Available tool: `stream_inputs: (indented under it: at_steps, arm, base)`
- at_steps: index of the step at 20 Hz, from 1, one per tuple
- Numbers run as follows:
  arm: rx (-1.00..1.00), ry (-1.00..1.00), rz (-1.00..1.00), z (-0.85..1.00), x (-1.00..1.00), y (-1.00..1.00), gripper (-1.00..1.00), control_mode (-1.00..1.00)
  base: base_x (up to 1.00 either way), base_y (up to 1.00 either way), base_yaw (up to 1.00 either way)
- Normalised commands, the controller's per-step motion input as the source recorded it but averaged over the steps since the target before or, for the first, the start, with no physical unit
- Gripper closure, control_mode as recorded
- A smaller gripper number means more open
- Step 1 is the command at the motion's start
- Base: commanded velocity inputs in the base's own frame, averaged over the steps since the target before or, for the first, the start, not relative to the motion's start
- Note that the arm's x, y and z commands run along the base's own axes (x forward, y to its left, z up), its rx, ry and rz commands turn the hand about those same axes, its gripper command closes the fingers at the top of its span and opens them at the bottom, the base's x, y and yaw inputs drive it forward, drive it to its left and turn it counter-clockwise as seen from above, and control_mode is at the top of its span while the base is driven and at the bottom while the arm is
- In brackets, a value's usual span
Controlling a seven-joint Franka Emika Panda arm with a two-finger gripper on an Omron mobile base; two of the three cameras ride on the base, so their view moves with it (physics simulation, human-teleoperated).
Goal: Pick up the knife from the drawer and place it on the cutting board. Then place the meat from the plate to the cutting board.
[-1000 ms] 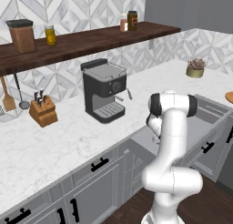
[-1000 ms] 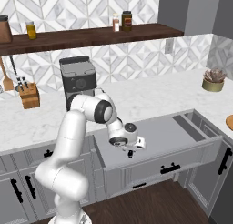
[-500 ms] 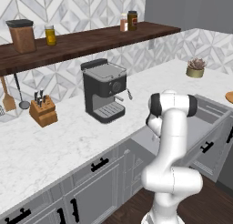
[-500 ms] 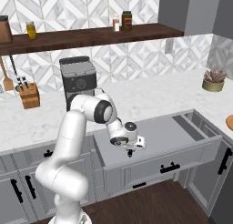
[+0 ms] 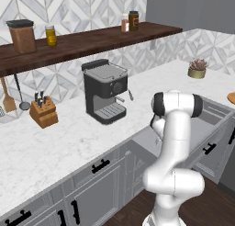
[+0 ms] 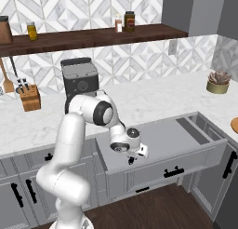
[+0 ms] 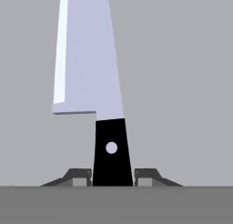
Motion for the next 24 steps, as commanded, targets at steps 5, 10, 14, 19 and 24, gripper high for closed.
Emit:
stream_inputs:
  at_steps: [5, 10, 14, 19, 24]
  arm:
    - [0.18, 0.0, -0.38, 0.1, -0.19, -0.01, 1.0, -1.0]
    - [0.16, 0.0, -0.4, 0.4, 0.0, -0.12, 1.0, -1.0]
    - [0.0, 0.0, -0.37, 0.85, 0.0, -0.05, 1.0, -1.0]
    - [0.0, 0.0, -0.24, 1.0, 0.0, -0.01, 1.0, -1.0]
    - [0.0, 0.0, -0.15, 1.0, -0.04, -0.01, 1.0, -1.0]
  base:
    - [0.0, 0.0, 0.0]
    - [0.0, 0.0, 0.0]
    - [0.0, 0.0, 0.0]
    - [0.0, 0.0, 0.0]
    - [0.0, 0.0, 0.0]
